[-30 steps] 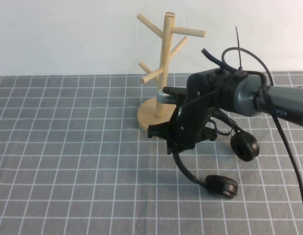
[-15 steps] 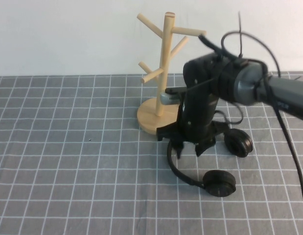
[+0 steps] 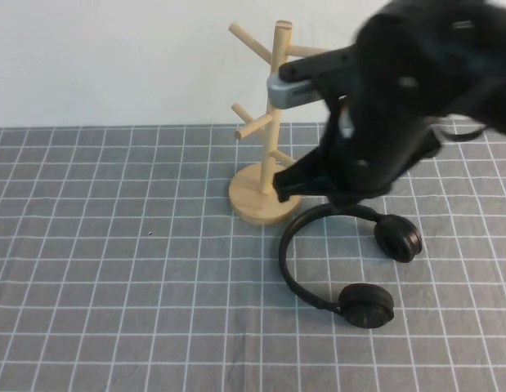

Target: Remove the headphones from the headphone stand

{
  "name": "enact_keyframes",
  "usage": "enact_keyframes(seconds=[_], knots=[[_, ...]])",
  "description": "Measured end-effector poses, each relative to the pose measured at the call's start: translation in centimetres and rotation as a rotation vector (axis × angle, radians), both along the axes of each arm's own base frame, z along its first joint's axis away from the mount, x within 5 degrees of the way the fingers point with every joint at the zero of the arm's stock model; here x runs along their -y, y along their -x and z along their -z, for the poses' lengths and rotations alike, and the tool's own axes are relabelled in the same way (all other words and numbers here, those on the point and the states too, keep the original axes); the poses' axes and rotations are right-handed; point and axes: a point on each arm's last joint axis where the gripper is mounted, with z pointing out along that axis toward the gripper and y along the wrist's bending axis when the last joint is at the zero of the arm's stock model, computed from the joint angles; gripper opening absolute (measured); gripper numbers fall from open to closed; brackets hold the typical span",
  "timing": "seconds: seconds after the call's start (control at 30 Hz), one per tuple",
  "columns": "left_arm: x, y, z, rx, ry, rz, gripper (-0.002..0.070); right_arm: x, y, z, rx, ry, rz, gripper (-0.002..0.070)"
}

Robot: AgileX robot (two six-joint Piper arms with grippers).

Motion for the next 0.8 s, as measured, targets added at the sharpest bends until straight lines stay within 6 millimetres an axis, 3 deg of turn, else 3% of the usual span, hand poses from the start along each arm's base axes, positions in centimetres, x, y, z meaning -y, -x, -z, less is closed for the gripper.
enact_keyframes(seconds=[0.17,0.27,0.37,0.57,0.67,0.8], knots=[[0.0,0.0,0.0,0.0,0.0,0.0,-0.0006,2.4,4.4,-4.3,0.091,-0.067,-0.023,-0.0008],[0.0,0.0,0.0,0.0,0.0,0.0,-0.0006,4.1,5.8,-6.6,0.157,-0.102,-0.018,-0.0009],[0.0,0.0,0.0,0.0,0.0,0.0,-0.0006,5.3,6.5,-7.3,0.211,-0.062,-0.065,-0.0009],[0.0,0.0,0.0,0.0,0.0,0.0,-0.0006,7.9,8.4,-4.9,0.185,0.019,-0.064,-0.0009],[0.0,0.0,0.0,0.0,0.0,0.0,-0.0006,10.6,9.6,-2.8,0.181,0.024,-0.008,-0.0009],[0.0,0.0,0.0,0.0,0.0,0.0,-0.0006,14.7,10.6,1.0,0.34,-0.076,0.012,-0.0009]])
